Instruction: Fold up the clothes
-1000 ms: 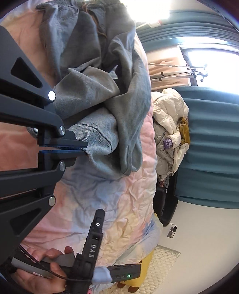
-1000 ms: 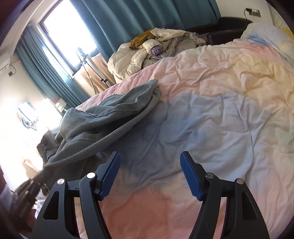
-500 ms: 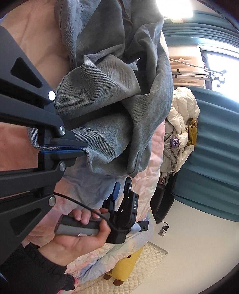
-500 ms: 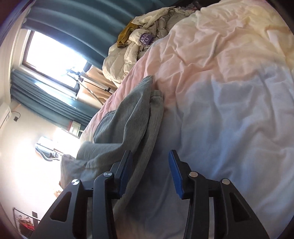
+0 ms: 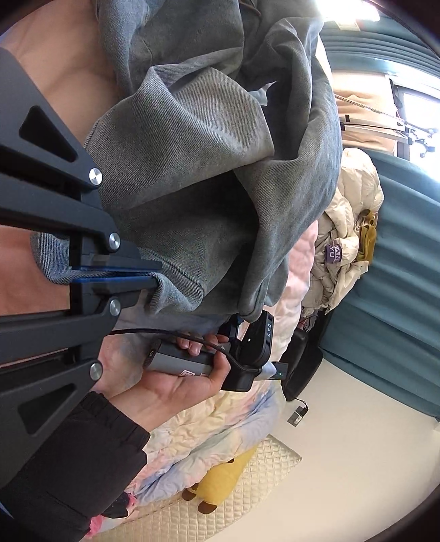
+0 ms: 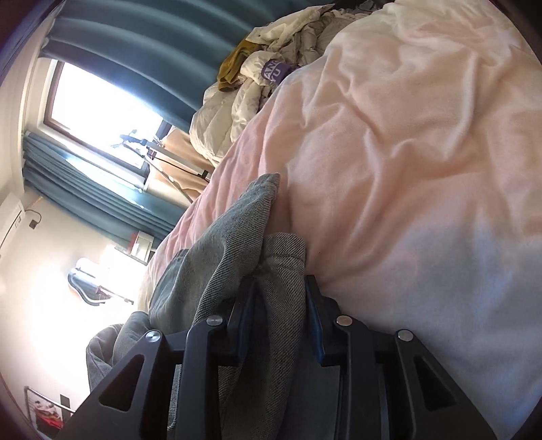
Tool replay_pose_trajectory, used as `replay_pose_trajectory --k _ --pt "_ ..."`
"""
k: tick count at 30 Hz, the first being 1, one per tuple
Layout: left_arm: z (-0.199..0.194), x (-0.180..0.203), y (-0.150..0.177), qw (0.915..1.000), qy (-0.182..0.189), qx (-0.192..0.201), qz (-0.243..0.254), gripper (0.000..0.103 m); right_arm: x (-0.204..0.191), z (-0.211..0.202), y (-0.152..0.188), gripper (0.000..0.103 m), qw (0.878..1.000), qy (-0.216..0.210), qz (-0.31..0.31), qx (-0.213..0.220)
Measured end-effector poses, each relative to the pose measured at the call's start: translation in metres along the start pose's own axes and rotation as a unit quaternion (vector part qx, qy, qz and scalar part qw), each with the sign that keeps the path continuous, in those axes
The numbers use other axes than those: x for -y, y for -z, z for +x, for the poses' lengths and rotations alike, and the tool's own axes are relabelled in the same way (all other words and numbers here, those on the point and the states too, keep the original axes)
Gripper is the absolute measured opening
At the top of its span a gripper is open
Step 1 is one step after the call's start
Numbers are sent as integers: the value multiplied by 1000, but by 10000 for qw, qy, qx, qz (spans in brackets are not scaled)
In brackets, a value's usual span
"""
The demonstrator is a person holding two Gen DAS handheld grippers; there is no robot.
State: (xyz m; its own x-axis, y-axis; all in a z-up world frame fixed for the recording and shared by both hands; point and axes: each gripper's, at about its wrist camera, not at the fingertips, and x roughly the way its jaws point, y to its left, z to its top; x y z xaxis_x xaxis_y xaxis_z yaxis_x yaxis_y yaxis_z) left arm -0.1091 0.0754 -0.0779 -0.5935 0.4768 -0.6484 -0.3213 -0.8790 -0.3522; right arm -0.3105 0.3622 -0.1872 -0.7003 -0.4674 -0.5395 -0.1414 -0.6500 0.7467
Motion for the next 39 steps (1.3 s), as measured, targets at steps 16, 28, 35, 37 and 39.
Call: replay_pose_trajectory --k 16,28,35,37,39 --pt "-25 8 -4 9992 282 239 123 1 -39 -137 -10 3 9927 543 -155 1067" --pt "-19 3 -4 9983 498 -196 -226 28 13 -238 -21 2 9797 1147 -88 1641" --pt "-33 -1 -7 9964 675 -127 -486 43 82 -284 -17 2 9617 1214 917 2278" --pt "-44 -10 -11 9960 576 -78 -677 43 86 -293 -18 2 9533 1508 834 2482" --pt "-58 -26 -15 9932 464 23 -1067 43 88 -296 -17 2 9467 1794 709 2578"
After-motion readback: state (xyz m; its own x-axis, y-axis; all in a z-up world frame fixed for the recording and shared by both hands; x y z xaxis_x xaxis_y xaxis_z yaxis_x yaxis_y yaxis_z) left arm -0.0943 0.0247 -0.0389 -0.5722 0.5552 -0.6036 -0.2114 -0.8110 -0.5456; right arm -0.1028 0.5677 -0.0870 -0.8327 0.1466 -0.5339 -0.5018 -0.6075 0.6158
